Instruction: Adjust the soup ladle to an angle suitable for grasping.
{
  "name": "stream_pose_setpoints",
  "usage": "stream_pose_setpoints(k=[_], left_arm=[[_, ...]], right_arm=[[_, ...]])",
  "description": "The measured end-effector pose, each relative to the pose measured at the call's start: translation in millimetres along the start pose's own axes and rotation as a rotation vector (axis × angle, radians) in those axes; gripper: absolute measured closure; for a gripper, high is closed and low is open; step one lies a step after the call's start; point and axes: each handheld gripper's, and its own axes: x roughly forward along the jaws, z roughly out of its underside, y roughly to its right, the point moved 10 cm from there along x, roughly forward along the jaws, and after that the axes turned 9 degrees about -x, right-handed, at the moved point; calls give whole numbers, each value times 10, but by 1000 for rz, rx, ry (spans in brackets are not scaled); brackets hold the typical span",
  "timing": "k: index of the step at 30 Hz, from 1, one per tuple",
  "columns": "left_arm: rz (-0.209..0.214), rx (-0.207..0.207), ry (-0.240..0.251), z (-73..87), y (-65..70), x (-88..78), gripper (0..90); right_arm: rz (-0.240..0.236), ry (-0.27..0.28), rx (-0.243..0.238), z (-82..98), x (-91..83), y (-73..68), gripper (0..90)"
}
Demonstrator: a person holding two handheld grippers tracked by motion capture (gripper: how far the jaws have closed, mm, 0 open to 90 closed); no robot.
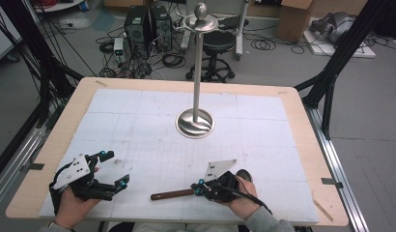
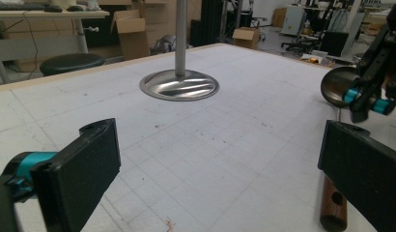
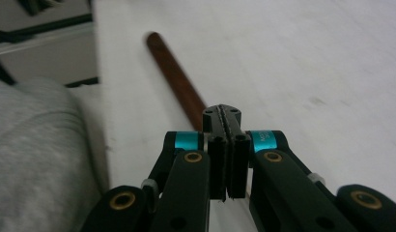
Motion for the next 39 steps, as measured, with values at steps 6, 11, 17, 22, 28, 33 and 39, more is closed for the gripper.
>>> stream_pose_setpoints(k=[6,11,17,22,28,33,39], left_arm=[[-4,1,1,6,-4,-38,17],[-14,2,8,2,-8,-71,17],[-25,0,7,11,-21,-99,17],[-28,-7,3,22,-22,-118,17],[-31,-8,6,21,-30,-131,17],[-26,-11,2,26,-20,-123,18],[-28,-10,0,28,-27,-128,17]], right_arm=[[-92,-25,-59,-42,241,-178,897],[-109,-32,-87,-60,340,-203,897],[-136,-46,-130,-78,450,-254,897],[-133,-59,-174,-94,582,-254,897],[-114,-62,-219,-137,647,-246,897],[-81,-57,-232,-148,672,-177,896],[-39,-67,-208,-155,692,-67,896]])
